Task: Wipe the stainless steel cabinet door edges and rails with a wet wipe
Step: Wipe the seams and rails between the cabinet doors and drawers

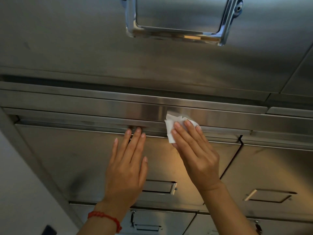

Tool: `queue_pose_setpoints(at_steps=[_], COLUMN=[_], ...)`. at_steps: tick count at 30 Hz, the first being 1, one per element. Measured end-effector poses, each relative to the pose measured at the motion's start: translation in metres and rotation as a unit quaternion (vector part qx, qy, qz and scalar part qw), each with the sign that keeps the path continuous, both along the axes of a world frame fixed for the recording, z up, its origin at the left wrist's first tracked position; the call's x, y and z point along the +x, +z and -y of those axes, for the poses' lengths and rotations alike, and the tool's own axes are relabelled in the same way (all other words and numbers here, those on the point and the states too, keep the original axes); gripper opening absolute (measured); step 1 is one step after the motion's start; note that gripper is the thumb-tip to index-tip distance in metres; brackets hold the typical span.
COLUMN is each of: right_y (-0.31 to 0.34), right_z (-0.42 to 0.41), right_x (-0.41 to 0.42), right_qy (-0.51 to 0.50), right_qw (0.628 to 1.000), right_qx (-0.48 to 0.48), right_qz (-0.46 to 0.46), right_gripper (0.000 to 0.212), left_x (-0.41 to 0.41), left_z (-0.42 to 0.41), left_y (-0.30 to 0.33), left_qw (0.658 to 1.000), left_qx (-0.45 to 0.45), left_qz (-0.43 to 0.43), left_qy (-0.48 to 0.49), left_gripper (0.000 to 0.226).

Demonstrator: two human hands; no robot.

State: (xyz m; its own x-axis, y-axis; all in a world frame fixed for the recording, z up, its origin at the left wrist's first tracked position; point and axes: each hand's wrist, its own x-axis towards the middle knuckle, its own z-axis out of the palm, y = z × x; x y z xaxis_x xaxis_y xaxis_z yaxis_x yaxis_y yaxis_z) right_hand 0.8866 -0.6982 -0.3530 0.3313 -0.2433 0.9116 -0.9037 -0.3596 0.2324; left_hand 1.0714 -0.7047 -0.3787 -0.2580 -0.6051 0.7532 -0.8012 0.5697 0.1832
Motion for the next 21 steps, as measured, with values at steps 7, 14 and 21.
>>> queue_pose_setpoints(at_steps=[7,14,21], right_y=[0.001,0.002,0.005], right_z=[-0.002,-0.005,0.0], right_x=[-0.008,-0.018,-0.012], right_qy=[-0.003,-0.002,0.012], right_qw=[1.0,1.0,0.998], right_qx=[-0.003,0.01,0.012], right_qz=[-0.014,-0.029,-0.054], right_gripper=[0.03,0.03,0.033], left_x=[0.0,-0.002,-0.005], left_z=[-0.001,-0.002,-0.003], left_y=[0.0,0.001,0.001], left_qw=[1.0,1.0,1.0], left_qx=[0.005,0.005,0.007], left_qz=[0.0,-0.005,-0.001], left_qy=[-0.002,-0.004,0.007], left_gripper=[0.048,0.047,0.049])
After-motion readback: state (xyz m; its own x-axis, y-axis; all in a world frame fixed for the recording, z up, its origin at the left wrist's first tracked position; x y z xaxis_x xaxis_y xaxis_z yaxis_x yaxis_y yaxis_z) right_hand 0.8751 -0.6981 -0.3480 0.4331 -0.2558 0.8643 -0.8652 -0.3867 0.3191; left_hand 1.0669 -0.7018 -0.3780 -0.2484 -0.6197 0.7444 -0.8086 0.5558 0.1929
